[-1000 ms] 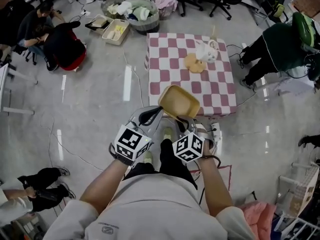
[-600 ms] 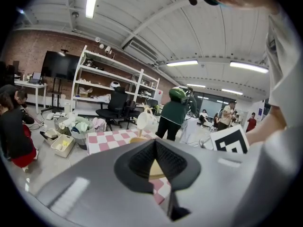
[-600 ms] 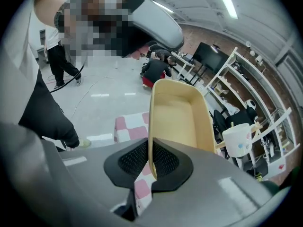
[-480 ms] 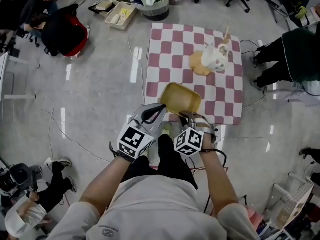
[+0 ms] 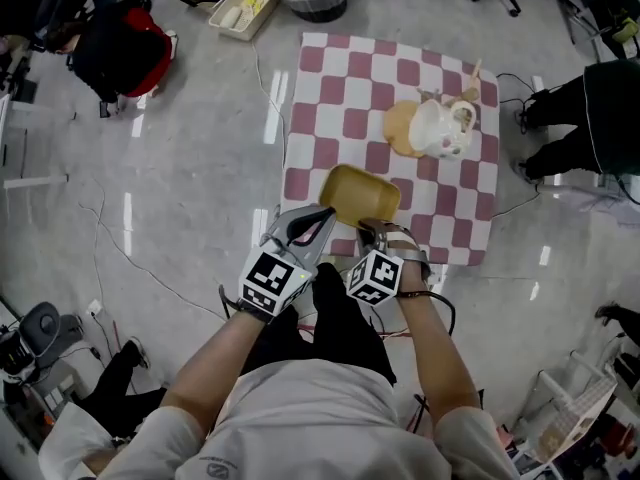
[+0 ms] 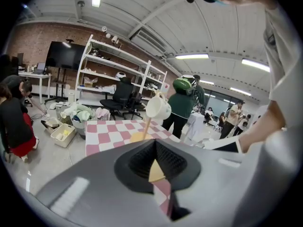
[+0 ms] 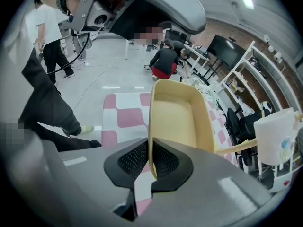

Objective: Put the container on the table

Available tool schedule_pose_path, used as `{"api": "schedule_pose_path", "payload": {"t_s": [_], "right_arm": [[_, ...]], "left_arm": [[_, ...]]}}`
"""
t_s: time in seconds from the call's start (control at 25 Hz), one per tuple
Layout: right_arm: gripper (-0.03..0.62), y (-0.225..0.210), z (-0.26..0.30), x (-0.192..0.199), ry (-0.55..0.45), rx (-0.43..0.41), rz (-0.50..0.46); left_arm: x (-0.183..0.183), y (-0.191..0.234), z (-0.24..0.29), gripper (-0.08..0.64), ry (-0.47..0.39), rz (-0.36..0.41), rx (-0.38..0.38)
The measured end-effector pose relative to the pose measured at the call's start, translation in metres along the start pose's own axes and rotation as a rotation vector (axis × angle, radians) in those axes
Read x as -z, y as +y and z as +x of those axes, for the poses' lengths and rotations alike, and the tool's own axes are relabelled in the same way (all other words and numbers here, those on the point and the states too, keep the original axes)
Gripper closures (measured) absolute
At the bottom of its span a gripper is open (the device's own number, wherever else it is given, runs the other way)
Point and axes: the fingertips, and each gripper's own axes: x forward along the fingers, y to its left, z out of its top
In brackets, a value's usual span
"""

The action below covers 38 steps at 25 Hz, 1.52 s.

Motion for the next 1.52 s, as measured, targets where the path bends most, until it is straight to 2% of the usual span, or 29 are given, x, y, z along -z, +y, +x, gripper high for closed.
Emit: {"api": "schedule_pose_path", "payload": {"t_s": [0.44, 0.96, 1.32, 1.52], "right_arm": [[0.566, -0.007, 0.052, 0.023, 0.033, -0.047, -0.035], [0.564, -0.002, 0.071, 0.036, 0.035, -0.077, -0.026], [0.552, -0.006, 0.055, 0.03, 0.014, -0.073, 0.053], [0.554, -0.012, 0.029, 0.014, -0.033, -0.031, 0.147]], "left_arm": [[0.027, 0.019, 0.03, 0.554, 0.063, -0.049, -0.03], [0.041, 0.024, 0.035, 0.554, 0.101, -0.067, -0.054], [0.039, 0.018, 0.026, 0.554, 0.095, -0.066, -0.034], [0.039, 0.012, 0.013, 0.554, 0.094, -0.078, -0.014]]}}
